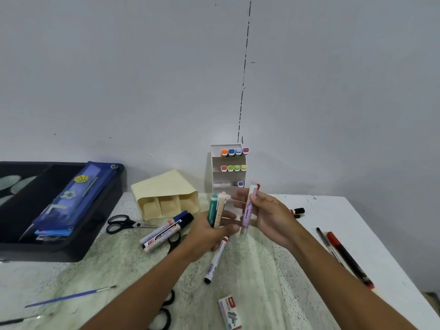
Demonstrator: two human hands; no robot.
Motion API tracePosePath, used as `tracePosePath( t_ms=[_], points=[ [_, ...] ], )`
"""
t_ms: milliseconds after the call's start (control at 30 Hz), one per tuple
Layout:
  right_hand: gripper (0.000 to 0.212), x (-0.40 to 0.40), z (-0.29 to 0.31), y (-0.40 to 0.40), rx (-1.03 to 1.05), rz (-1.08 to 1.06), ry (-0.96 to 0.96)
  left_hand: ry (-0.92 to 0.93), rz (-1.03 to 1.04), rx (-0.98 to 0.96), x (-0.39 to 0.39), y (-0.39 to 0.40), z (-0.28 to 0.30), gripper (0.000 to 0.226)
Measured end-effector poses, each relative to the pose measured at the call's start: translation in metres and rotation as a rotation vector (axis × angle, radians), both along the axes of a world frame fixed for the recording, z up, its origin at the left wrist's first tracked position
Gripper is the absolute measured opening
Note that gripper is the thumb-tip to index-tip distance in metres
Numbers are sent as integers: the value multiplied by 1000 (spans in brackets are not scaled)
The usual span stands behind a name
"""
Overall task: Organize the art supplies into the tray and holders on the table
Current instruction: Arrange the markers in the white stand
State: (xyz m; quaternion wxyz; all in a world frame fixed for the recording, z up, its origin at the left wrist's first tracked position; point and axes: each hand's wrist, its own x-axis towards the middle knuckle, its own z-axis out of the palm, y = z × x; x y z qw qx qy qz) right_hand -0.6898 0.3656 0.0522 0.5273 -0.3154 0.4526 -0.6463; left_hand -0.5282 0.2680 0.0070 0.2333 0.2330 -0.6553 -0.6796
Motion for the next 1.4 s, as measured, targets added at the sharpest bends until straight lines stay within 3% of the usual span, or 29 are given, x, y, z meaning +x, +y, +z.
tracePosePath(
  t_ms=[100, 200, 267, 367, 467, 567, 667, 767, 967, 1233, 1400],
  points=[
    [38, 5, -2, 0, -29, -27, -19, 98, 31, 149, -4, 11, 0, 34],
    [35, 8, -2, -1, -39, -31, 24, 116, 62, 225, -4, 14, 4, 44],
    [24, 10, 0, -2, -15, -71, 163, 100, 98, 228, -2, 13, 6, 49],
    [14, 11, 3, -3, -11, -192, 402, 57, 169, 149, 4, 8, 8, 38],
    [16, 9, 8, 0, -128, -236, 538, -32, 197, -72, 10, 2, 7, 33],
    [28, 8, 16, 6, -306, -387, 679, -209, 246, -455, 18, -9, 4, 44],
    [21, 5, 20, 9, -397, -516, 857, -393, 119, -832, 26, -28, 5, 87],
    [16, 1, 22, 5, -416, -565, 1078, -560, -70, -982, 23, -42, 11, 112],
    [9, -8, 17, -17, -304, -502, 1416, -692, -156, -952, 7, -56, 18, 141],
    [26, -9, 12, -48, 5, -377, 1878, -668, -194, -921, 8, -62, 17, 143],
    [28, -8, 13, -57, 152, -344, 1950, -658, -203, -917, 10, -67, 17, 142]
  ],
)
